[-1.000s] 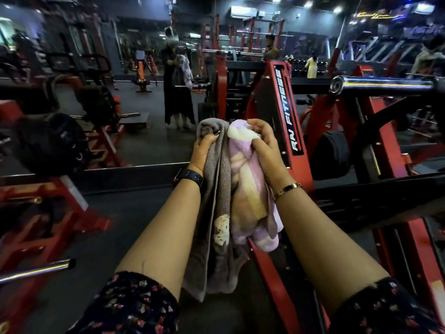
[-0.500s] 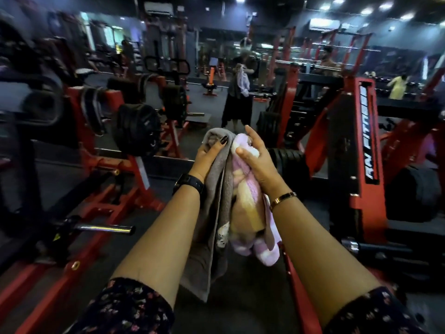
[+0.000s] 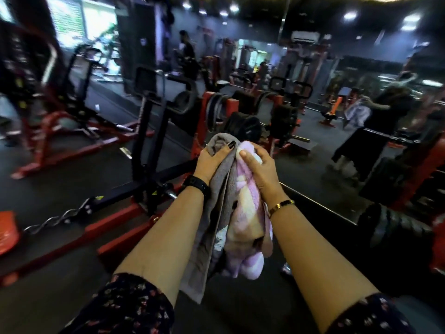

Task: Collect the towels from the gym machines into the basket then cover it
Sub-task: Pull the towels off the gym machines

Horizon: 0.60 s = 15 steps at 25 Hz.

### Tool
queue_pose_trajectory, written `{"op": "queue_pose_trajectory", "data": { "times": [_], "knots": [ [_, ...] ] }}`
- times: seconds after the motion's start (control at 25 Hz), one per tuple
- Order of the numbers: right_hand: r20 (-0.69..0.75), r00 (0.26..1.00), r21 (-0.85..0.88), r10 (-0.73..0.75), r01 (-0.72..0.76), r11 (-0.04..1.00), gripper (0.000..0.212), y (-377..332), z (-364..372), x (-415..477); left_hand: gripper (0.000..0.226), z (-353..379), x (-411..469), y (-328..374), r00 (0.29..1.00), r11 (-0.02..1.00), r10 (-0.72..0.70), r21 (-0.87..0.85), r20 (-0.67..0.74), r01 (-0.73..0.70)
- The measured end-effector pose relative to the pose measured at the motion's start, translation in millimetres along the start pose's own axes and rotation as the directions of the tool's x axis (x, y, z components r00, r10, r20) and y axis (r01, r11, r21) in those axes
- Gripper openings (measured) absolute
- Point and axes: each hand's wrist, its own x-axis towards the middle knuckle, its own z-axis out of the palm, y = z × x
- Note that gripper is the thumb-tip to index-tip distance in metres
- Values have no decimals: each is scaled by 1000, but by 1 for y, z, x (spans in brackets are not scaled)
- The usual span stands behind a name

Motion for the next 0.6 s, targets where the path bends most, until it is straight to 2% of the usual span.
{"op": "queue_pose_trajectory", "data": {
  "times": [0.08,0.16,0.24,0.36,0.44,0.52,0.6],
  "knots": [
    [90,996,29,-2,0,1000,58,5,20,1,24,-23,-12,-2,994,999,-15,29,-104,18],
    [184,983,49,-13,4,999,58,7,43,-2,12,-47,-27,-3,981,999,4,42,-195,4],
    [274,961,39,-41,32,999,59,8,66,-6,9,-68,-45,2,960,998,36,60,-276,-20],
    [418,908,-8,-29,35,999,80,5,100,-17,8,-100,-82,7,902,994,63,103,-427,-21],
    [475,879,-5,-48,57,998,82,5,122,-29,29,-120,-101,6,867,994,63,110,-495,-10],
    [541,837,41,-89,79,996,75,-1,149,-50,57,-142,-129,13,807,989,80,145,-585,7],
    [582,800,110,-142,96,989,67,-5,172,-69,64,-162,-151,18,758,983,91,179,-646,34]
  ]
}}
